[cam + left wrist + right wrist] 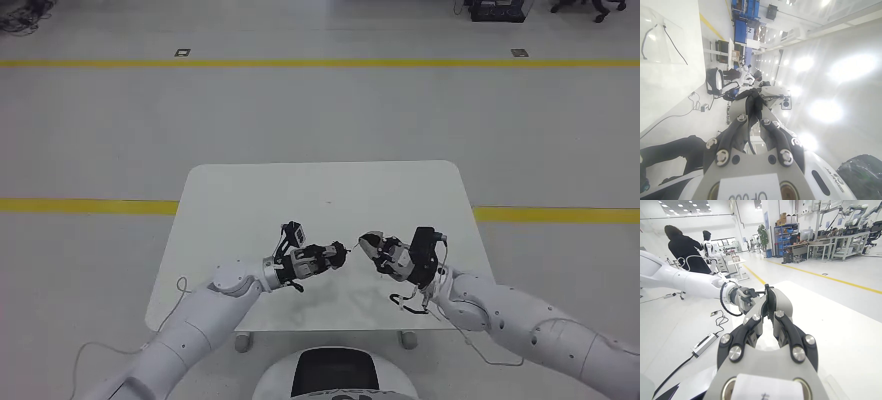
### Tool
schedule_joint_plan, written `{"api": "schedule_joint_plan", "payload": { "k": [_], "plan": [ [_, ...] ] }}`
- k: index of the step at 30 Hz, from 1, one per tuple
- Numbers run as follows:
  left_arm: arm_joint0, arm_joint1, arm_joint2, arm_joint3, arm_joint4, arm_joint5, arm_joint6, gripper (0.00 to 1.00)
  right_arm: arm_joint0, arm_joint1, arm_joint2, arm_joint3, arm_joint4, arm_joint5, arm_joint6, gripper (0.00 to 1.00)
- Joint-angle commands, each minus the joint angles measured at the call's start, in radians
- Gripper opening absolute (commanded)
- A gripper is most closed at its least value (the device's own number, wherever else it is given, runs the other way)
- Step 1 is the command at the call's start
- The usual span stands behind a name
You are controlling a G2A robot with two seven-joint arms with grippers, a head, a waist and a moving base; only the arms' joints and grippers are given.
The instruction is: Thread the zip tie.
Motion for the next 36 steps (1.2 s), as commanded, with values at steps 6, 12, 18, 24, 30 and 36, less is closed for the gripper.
{"api": "schedule_joint_plan", "payload": {
  "k": [6, 12, 18, 24, 30, 36],
  "plan": [
    [-0.001, -0.001, 0.001, 0.002, 0.002, 0.004, -0.008, 0.0, -0.013, -0.005, 0.015, 0.001, -0.012, 0.0, 0.0, 0.0],
    [-0.002, -0.003, 0.004, 0.004, 0.005, 0.004, -0.015, 0.0, -0.02, -0.009, 0.023, 0.003, -0.015, 0.0, 0.005, 0.0],
    [-0.004, -0.004, 0.005, 0.006, 0.007, 0.006, -0.017, 0.0, -0.027, -0.011, 0.031, 0.003, -0.019, 0.0, 0.006, 0.0],
    [-0.004, -0.006, 0.005, 0.007, 0.006, 0.007, -0.016, 0.0, -0.033, -0.011, 0.037, 0.0, -0.022, 0.0, 0.008, 0.0],
    [-0.005, -0.006, 0.002, 0.005, 0.008, 0.009, -0.017, 0.0, -0.035, -0.011, 0.038, -0.004, -0.023, 0.0, 0.013, 0.0],
    [-0.004, -0.006, 0.0, 0.004, 0.007, 0.011, -0.018, 0.0, -0.035, -0.011, 0.038, -0.006, -0.021, 0.0, 0.016, 0.0]
  ]
}}
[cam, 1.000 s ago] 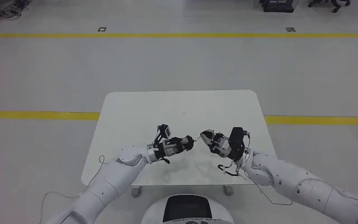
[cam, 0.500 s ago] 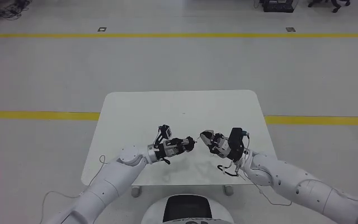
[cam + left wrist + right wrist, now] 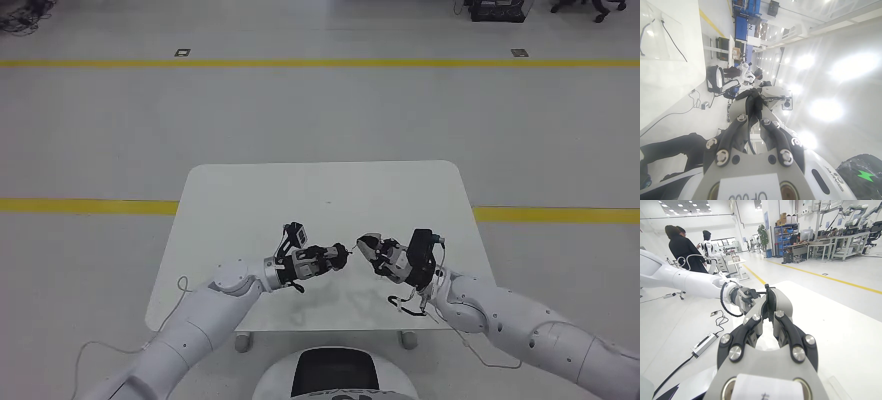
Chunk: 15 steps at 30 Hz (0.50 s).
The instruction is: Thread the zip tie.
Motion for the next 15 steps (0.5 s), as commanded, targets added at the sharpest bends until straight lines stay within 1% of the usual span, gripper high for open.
{"api": "schedule_joint_plan", "payload": {
  "k": [1, 15],
  "plan": [
    [0.0, 0.0, -0.001, 0.0, -0.001, 0.001, -0.001, 0.0, 0.0, 0.0, 0.0, 0.0, 0.0, 0.0, 0.001, 0.0],
    [0.0, -0.002, -0.003, 0.004, -0.002, 0.001, -0.005, 0.0, -0.001, -0.002, 0.001, 0.005, 0.002, 0.0, 0.0, 0.0]
  ]
}}
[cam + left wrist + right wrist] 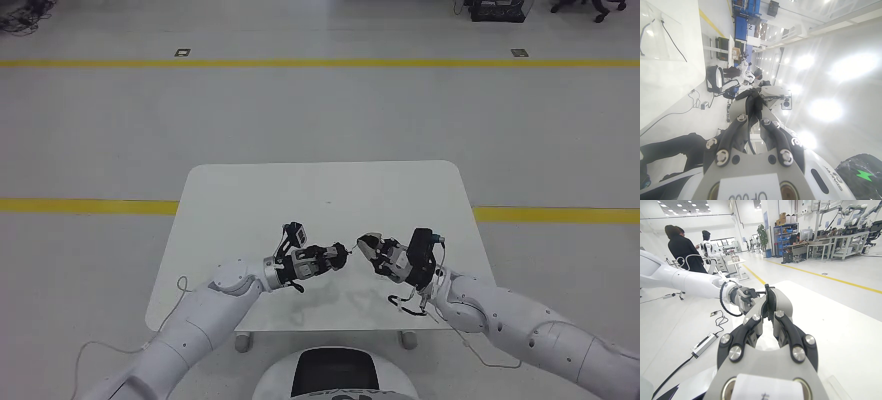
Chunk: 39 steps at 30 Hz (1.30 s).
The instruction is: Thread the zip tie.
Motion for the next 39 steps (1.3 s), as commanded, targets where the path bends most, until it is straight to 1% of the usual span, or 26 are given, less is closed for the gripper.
{"api": "schedule_joint_plan", "payload": {
  "k": [1, 26, 39],
  "plan": [
    [0.0, 0.0, 0.0, 0.001, -0.001, 0.0, 0.0, 0.0, 0.0, 0.0, 0.0, 0.001, -0.001, 0.0, 0.0, 0.0],
    [0.005, -0.001, -0.009, -0.001, -0.009, -0.003, -0.008, 0.0, 0.0, -0.003, -0.007, 0.016, 0.0, 0.0, 0.026, 0.0],
    [0.004, -0.003, -0.006, 0.001, -0.006, 0.0, -0.014, 0.0, 0.008, -0.012, -0.02, 0.022, 0.002, 0.0, 0.042, 0.0]
  ]
}}
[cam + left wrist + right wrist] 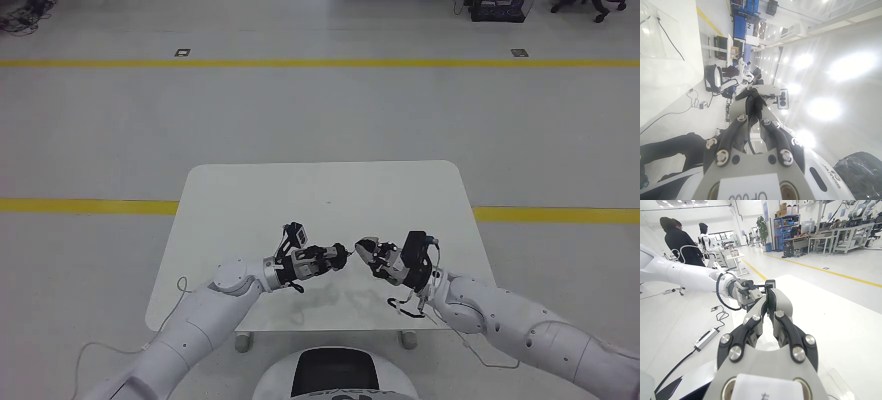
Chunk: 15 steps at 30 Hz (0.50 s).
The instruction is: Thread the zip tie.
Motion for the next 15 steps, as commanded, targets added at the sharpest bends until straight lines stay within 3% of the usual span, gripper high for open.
{"api": "schedule_joint_plan", "payload": {
  "k": [1, 15],
  "plan": [
    [0.0, 0.0, 0.0, 0.001, 0.0, 0.0, 0.0, 0.0, 0.001, -0.001, -0.002, 0.001, 0.001, 0.0, 0.001, 0.0],
    [-0.002, -0.002, 0.003, 0.004, 0.002, 0.001, -0.005, 0.0, 0.011, -0.007, -0.017, 0.007, 0.004, 0.0, 0.006, 0.0]
  ]
}}
